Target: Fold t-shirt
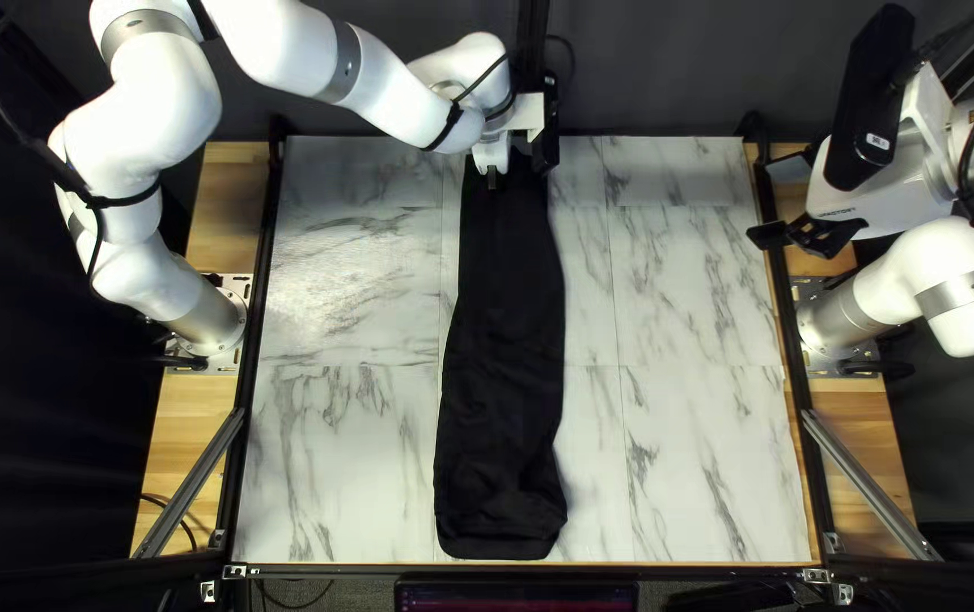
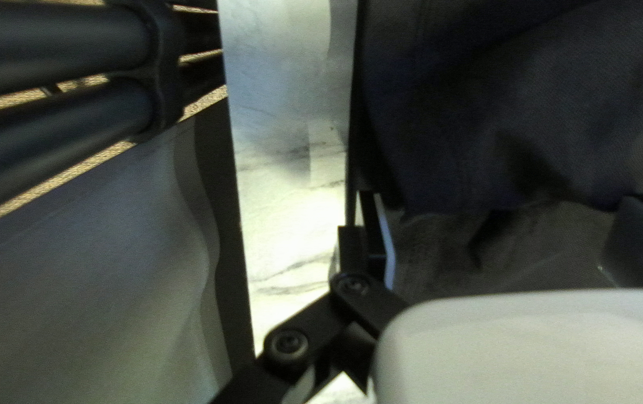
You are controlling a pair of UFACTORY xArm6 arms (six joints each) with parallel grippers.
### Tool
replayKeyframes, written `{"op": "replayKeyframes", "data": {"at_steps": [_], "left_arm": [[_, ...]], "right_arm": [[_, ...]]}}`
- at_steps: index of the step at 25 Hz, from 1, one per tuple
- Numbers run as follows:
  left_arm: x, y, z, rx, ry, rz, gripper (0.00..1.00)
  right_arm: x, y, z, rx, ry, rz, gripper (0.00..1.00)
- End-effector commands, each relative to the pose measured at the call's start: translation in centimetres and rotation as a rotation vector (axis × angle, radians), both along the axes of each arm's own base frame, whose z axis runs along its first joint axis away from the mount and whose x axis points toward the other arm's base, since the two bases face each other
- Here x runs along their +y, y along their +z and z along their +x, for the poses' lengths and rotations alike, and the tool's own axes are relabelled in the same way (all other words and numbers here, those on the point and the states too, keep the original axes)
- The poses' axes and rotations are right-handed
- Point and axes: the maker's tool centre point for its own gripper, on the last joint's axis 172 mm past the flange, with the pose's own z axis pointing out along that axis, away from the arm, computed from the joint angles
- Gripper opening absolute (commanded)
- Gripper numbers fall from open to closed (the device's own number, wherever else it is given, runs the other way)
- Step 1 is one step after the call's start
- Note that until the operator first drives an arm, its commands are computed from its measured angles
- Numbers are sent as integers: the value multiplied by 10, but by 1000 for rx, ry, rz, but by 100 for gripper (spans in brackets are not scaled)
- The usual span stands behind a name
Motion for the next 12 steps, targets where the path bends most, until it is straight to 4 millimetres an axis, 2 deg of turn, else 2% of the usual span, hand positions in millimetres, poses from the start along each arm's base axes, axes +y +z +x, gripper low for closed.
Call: {"op": "replayKeyframes", "data": {"at_steps": [1, 2, 3, 4, 5, 6, 12], "left_arm": [[-2, -2, 0, 4, -3, -14, 100], [-2, -2, 0, 4, -4, -16, 100], [-3, -2, -1, 4, -5, -19, 94], [-3, -1, -1, 3, -6, -20, 78], [-3, -1, -2, 2, -7, -22, 14], [-4, -1, -2, 1, -9, -25, 0], [-5, -1, -2, 2, -16, -31, 0]], "right_arm": [[0, 0, 0, 0, 0, 0, 100], [0, 0, 0, 0, 0, 0, 100], [0, 0, 0, 0, 0, 0, 100], [0, 0, 0, 0, 0, 0, 100], [0, 0, 0, 0, 0, 0, 100], [0, 0, 0, 0, 0, 0, 100], [0, 0, 0, 0, 0, 0, 100]]}}
